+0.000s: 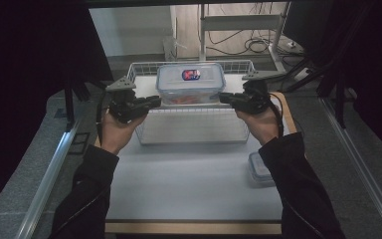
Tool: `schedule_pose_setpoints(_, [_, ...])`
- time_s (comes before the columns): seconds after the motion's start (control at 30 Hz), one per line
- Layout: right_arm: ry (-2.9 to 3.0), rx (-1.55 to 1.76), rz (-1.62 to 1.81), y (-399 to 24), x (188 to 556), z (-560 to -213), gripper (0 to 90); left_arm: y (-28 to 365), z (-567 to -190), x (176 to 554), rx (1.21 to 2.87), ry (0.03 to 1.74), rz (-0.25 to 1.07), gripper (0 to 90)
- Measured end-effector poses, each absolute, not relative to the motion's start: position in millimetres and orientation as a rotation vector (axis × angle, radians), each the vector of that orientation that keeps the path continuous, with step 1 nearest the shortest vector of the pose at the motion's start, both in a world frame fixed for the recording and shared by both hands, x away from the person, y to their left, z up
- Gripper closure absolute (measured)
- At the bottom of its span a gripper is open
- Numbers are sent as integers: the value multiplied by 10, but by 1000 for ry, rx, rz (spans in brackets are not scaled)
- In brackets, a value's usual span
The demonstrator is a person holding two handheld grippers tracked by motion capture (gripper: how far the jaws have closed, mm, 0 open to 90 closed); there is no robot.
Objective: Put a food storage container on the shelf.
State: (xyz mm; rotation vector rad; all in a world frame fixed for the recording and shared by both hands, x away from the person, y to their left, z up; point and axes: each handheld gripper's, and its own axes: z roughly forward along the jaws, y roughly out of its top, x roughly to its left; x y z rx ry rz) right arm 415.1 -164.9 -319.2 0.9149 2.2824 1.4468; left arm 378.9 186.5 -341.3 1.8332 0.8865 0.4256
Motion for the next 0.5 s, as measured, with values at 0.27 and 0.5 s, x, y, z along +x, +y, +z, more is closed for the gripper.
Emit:
schedule_pose_setpoints(0.27, [2308, 957, 1431, -1554, 4327, -3359, 899, 1773, -3499, 3947, 1826, 936, 440, 867])
schedule_pose_setpoints(0.5, [2290, 978, 1440, -1555, 4384, -3370, 898, 1759, -3507, 4031, 1822, 959, 439, 854])
